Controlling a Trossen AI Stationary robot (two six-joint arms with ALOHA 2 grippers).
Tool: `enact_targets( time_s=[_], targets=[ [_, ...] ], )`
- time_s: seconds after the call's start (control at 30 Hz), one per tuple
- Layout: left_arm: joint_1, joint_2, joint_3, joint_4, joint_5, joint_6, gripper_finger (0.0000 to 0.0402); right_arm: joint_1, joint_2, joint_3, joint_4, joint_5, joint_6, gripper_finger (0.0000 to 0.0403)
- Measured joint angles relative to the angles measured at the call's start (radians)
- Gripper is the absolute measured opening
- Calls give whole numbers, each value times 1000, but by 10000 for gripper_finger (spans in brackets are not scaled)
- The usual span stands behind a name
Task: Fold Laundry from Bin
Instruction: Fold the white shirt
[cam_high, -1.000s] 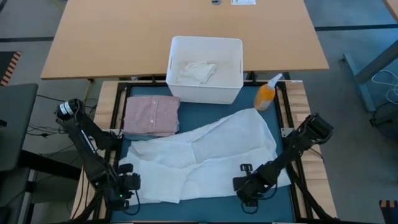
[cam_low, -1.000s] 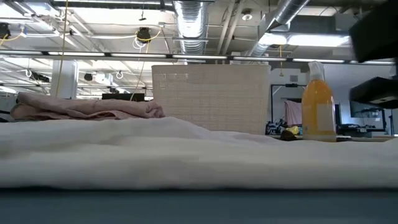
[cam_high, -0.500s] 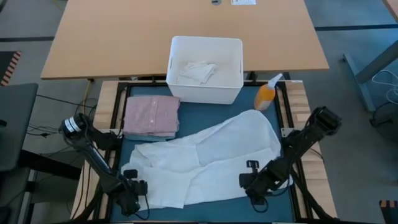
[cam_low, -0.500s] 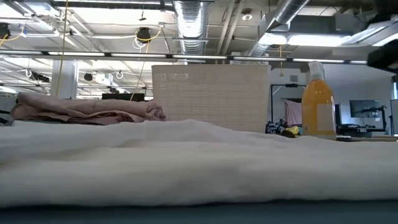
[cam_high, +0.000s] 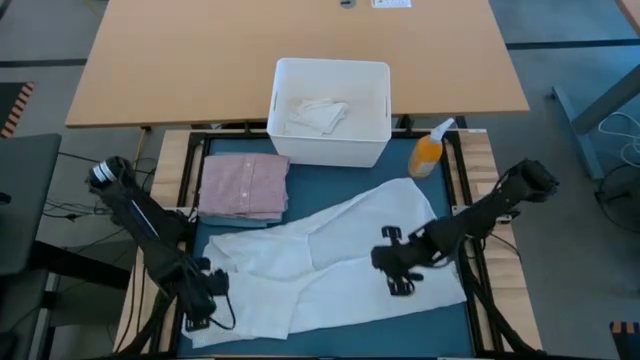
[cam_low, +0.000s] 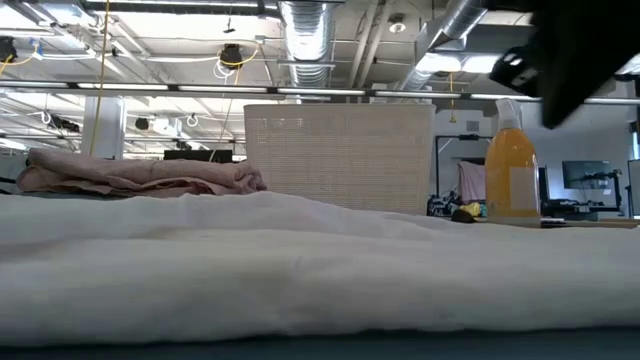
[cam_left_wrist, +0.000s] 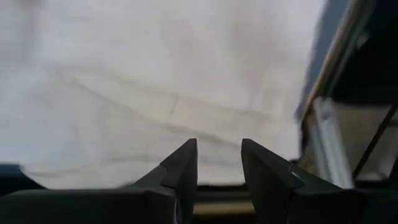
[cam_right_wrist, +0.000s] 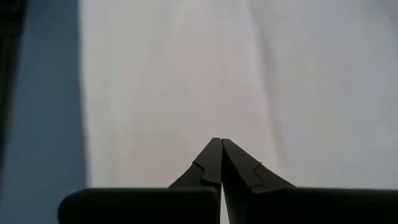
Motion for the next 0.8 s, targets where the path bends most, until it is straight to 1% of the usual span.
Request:
enact_targets(
  time_s=[0.07,0.13,0.2,0.23,0.27,0.37,0.43,0.5,0.67,0.8],
  targets=[
    [9,-64,1,-45,-110,29,114,-46,-9,0,-1,2,-54,29],
    [19,-112,0,-102,-283,84,114,-93,-12,0,-2,3,-102,35],
    [28,-129,0,-148,-446,153,114,-139,-12,0,-8,3,-135,41],
    [41,-129,-4,-166,-492,208,114,-160,-12,1,-15,1,-147,43],
    [56,-123,-11,-175,-516,270,114,-179,-12,1,-24,-1,-151,45],
    [111,-78,-39,-175,-521,444,117,-225,-11,1,-52,-4,-160,49],
    [144,-36,-42,-194,-499,554,123,-244,-11,1,-63,-6,-178,50],
    [168,5,-42,-217,-465,627,129,-258,-11,1,-65,-8,-189,51],
    [202,100,-42,-286,-403,720,144,-273,-11,1,-62,-8,-241,51],
    [223,168,-42,-317,-427,767,149,-277,-11,1,-52,-7,-289,51]
  ],
)
